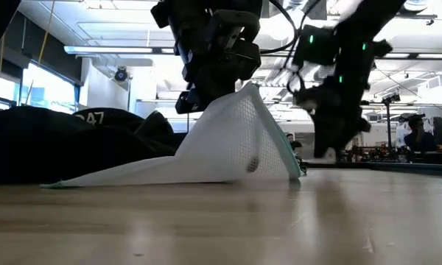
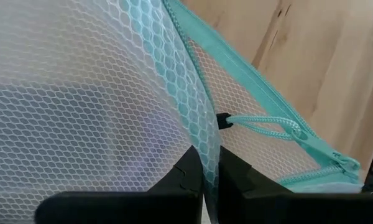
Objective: Unpack backpack
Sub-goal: Put the charger adapter into the zip bag, then put the pink earphones into the zip bag
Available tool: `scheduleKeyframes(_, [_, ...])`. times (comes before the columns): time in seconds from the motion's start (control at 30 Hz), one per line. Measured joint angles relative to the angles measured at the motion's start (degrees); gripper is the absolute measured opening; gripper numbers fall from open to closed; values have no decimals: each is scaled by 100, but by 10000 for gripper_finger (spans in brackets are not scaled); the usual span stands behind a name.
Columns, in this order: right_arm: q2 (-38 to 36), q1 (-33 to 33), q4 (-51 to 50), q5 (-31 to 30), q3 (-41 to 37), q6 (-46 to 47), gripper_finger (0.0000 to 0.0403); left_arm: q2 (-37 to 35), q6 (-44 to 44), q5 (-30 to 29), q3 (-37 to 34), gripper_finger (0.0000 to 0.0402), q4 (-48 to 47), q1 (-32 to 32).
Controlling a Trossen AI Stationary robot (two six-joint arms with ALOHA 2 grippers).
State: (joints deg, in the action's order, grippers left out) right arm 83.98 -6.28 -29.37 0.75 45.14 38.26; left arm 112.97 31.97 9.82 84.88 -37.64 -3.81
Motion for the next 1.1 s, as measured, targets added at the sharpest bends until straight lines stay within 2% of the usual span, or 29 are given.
scheduleKeyframes(0.1, [-284, 193, 36, 794, 118, -417, 136, -158, 85, -202, 0, 0, -47, 32])
scheduleKeyframes(0.17, [-325, 318, 31, 1068, 140, -516, 136, -321, 113, -255, 0, 0, -58, 61])
scheduleKeyframes(0.3, [-116, 444, 417, 1083, 141, -459, 136, -584, 227, -525, 0, 0, -213, 76])
scheduleKeyframes(0.5, [394, 302, 2102, 1152, 141, 367, 136, -669, 346, -586, 0, 0, -354, 74])
scheduleKeyframes(0.7, [999, 74, 3193, 1239, 141, 938, 140, -665, 532, -612, 0, 0, -350, 67])
scheduleKeyframes(0.77, [1104, 47, 3601, 1253, 141, 933, 185, -665, 568, -617, 0, 0, -341, 67])
scheduleKeyframes(0.83, [1163, -10, 3937, 1325, 141, 970, 249, -665, 659, -627, 0, 0, -346, 65])
scheduleKeyframes(0.93, [1163, -50, 3992, 1226, 141, 1100, 329, -665, 766, -700, 0, 0, -380, 62])
scheduleKeyframes(1.03, [1052, -51, 4006, 1170, 141, 903, 378, -665, 903, -834, 0, 0, -555, 52])
scheduleKeyframes(1.1, [869, -51, 3966, 1304, 141, 641, 392, -666, 995, -905, 0, 0, -724, 39])
